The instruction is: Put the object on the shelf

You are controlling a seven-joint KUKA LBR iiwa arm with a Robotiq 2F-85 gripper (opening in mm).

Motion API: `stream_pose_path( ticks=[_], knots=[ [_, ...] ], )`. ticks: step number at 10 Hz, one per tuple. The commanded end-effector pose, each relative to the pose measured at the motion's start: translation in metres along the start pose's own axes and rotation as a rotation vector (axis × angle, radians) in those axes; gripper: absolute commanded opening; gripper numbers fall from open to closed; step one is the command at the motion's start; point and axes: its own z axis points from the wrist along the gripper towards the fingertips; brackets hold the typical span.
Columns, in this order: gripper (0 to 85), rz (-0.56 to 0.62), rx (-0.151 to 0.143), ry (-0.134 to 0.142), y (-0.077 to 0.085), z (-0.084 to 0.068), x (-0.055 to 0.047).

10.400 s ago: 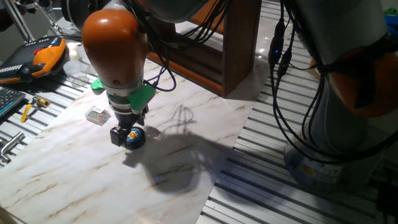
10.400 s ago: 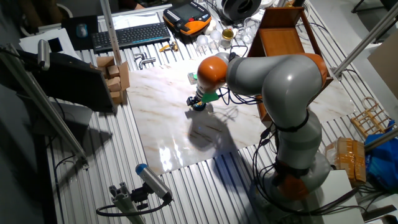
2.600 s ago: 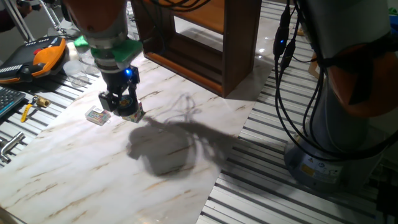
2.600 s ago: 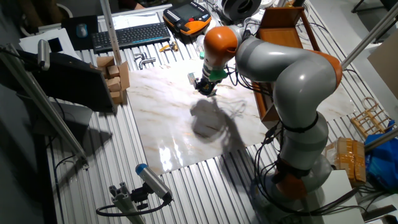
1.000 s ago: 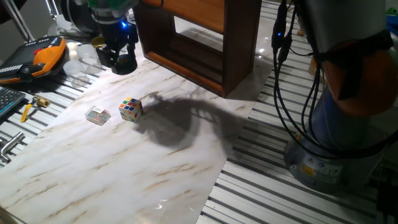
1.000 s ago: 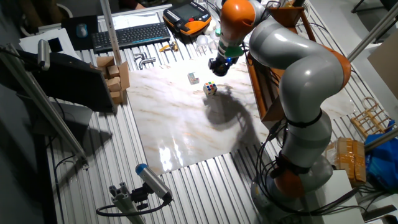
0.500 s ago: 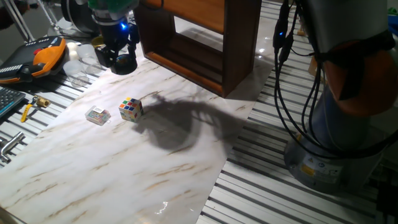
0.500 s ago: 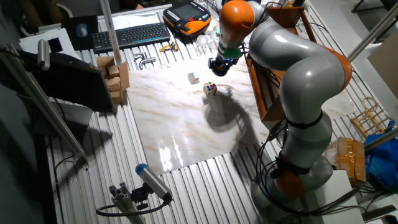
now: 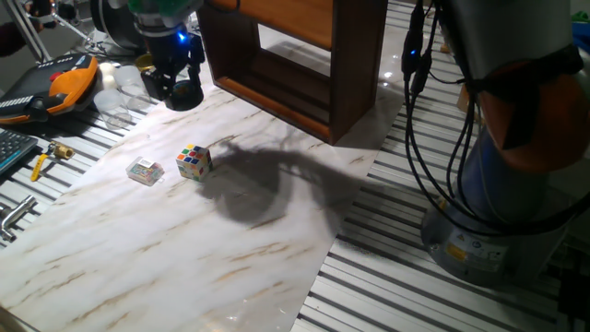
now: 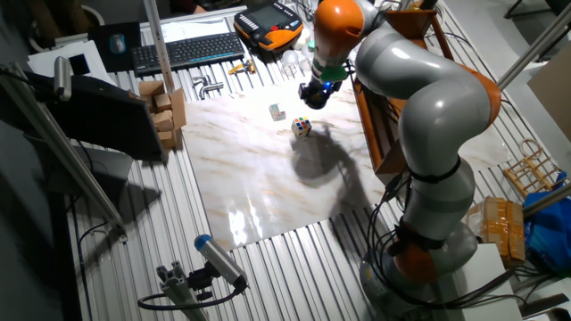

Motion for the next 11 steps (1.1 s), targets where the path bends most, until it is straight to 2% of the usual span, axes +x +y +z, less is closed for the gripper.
stream_pose_path(
  ticks=[1,3,5,6,8,11],
  knots=[
    [0.0,-0.018,-0.005,-0.003,0.000,0.000,0.000],
    [0.0,-0.059,-0.019,-0.005,-0.015,-0.004,-0.005],
    [0.0,-0.079,-0.028,0.011,-0.038,-0.019,-0.014],
    [0.0,-0.076,-0.025,0.008,-0.048,-0.025,-0.019],
    [0.0,-0.061,-0.045,0.003,-0.070,-0.034,-0.029],
    [0.0,-0.048,-0.042,-0.003,-0.103,-0.054,-0.041]
  ],
)
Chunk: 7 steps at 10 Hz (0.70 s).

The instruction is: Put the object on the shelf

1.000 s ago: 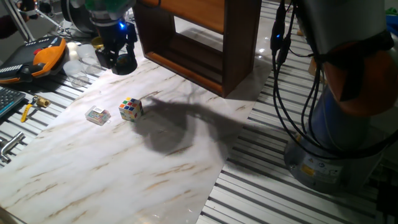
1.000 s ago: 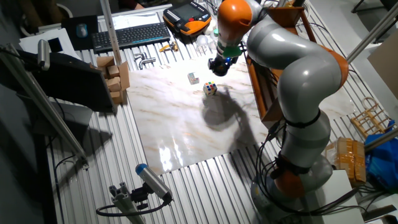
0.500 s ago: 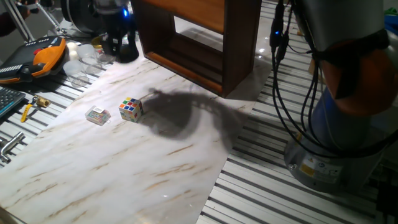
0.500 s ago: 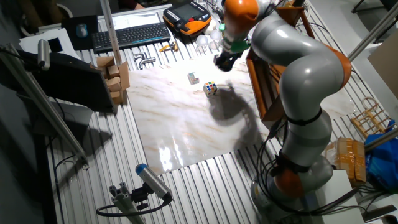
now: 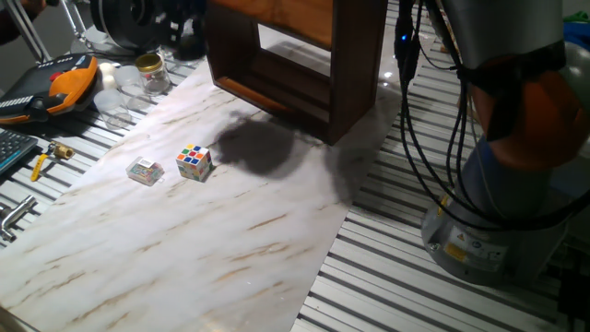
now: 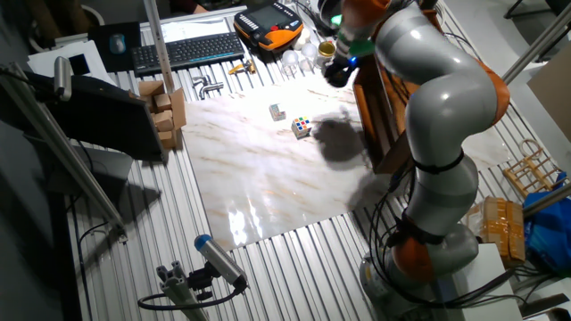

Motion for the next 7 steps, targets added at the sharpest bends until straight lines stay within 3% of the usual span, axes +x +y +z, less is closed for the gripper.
stream_pose_path(
  ticks=[1,4,7],
  knots=[
    [0.0,0.002,-0.005,0.000,-0.013,-0.004,-0.002],
    [0.0,0.010,0.017,-0.012,-0.034,-0.015,-0.004],
    [0.0,0.006,0.018,-0.007,-0.052,-0.024,-0.004]
  ],
)
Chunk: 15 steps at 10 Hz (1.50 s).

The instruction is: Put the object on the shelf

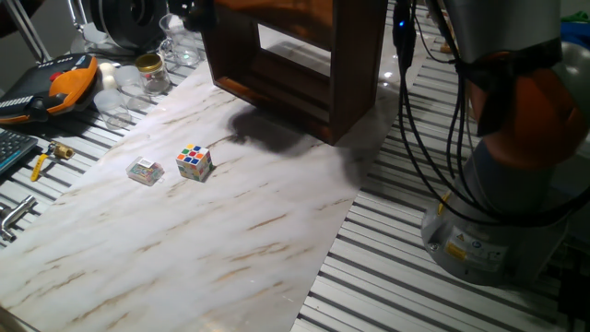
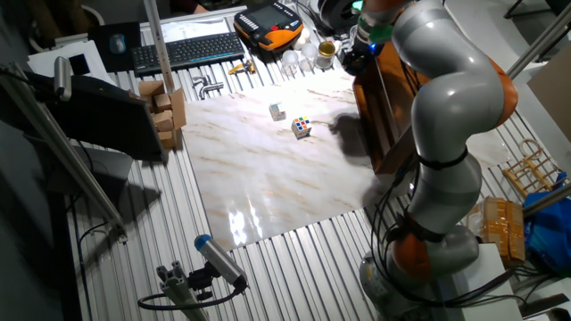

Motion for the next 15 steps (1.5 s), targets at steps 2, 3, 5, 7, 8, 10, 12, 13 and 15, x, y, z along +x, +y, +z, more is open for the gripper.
stream_pose_path(
  ticks=[2,3,5,7,8,10,12,13,15],
  knots=[
    [0.0,-0.006,0.005,-0.003,-0.008,-0.003,0.001],
    [0.0,-0.007,0.005,-0.003,-0.012,-0.005,0.002],
    [0.0,-0.009,0.003,-0.002,-0.017,-0.007,0.003],
    [0.0,-0.012,0.008,-0.001,-0.020,-0.008,0.003],
    [0.0,-0.010,0.009,-0.001,-0.021,-0.008,0.003],
    [0.0,-0.013,0.008,0.000,-0.024,-0.008,0.003],
    [0.0,-0.002,-0.006,-0.006,-0.024,-0.008,0.003],
    [0.0,0.023,-0.015,-0.014,-0.024,-0.008,0.003],
    [0.0,0.079,0.001,-0.019,-0.024,-0.008,0.003]
  ],
)
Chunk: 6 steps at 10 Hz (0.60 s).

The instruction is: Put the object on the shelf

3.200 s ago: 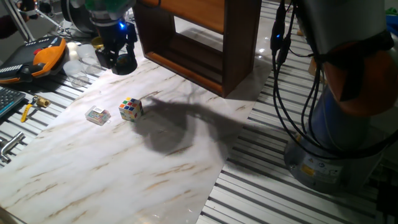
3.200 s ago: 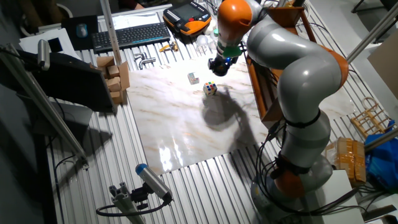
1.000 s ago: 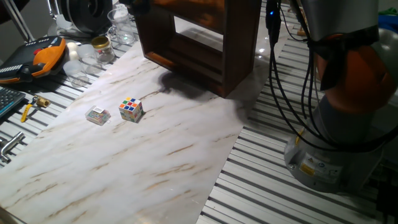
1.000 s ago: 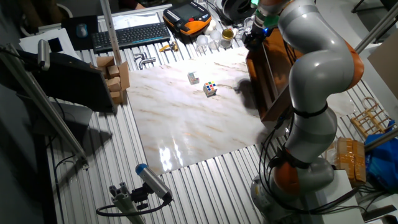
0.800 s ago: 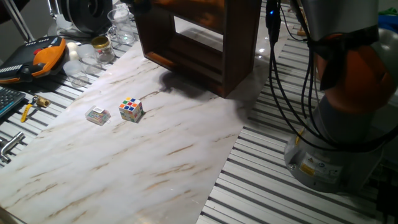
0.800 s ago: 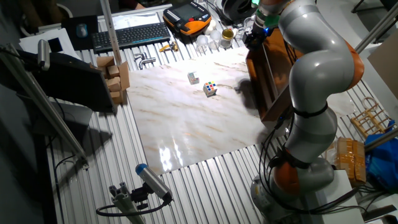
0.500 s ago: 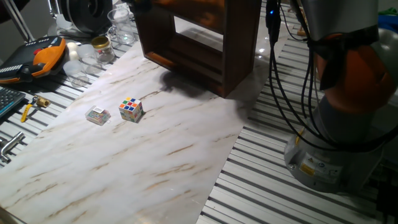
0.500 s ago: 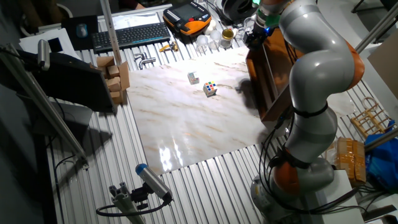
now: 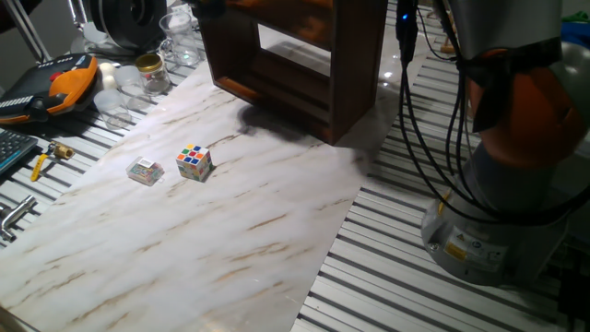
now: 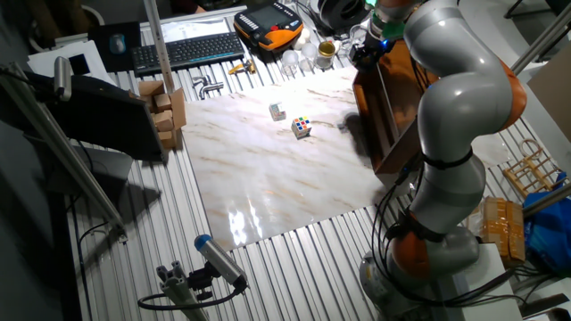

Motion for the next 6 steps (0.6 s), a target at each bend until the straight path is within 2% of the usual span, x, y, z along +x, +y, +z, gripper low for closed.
stream_pose_path(
  ticks=[1,3,6],
  knots=[
    [0.0,0.021,0.009,0.005,0.0003,0.0001,0.0000],
    [0.0,0.031,0.029,0.012,0.0003,0.0001,0.0000],
    [0.0,-0.012,0.000,0.019,0.0003,0.0001,0.0000]
  ],
)
